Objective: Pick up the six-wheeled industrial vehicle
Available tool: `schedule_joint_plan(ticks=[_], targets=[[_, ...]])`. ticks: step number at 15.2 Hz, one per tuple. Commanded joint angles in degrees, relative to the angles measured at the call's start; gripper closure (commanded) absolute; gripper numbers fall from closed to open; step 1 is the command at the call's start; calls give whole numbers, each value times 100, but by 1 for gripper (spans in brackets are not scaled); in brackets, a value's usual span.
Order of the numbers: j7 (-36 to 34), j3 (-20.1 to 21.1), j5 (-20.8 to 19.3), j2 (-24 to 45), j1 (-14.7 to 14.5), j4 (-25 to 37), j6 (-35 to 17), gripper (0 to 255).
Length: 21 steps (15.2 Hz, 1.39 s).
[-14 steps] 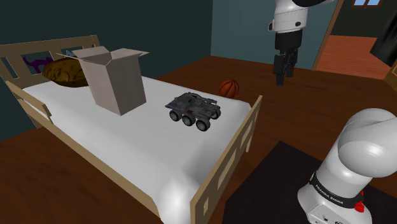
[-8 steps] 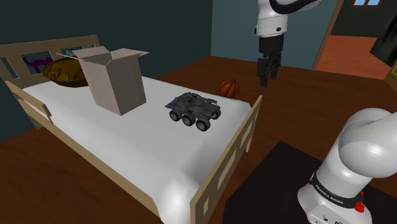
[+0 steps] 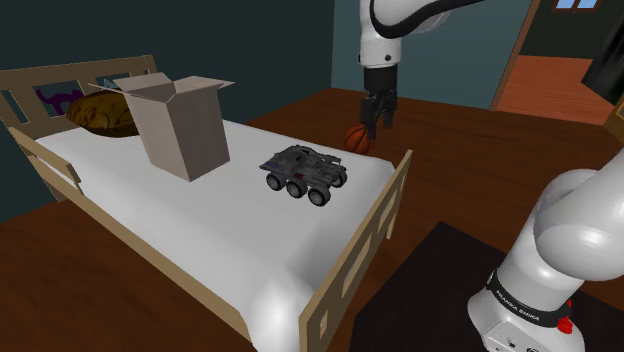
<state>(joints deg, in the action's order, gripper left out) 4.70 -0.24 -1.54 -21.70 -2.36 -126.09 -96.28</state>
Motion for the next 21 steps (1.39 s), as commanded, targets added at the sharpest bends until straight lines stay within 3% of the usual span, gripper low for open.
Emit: schedule_joint_plan(ticks=[1,13,21], targets=[[-47,69,74,430,-69,262,-208,0],[-103,329,261,2722,-333,2305,-684,0],[-96,329,258,2836,-335,1860,-1241,0]])
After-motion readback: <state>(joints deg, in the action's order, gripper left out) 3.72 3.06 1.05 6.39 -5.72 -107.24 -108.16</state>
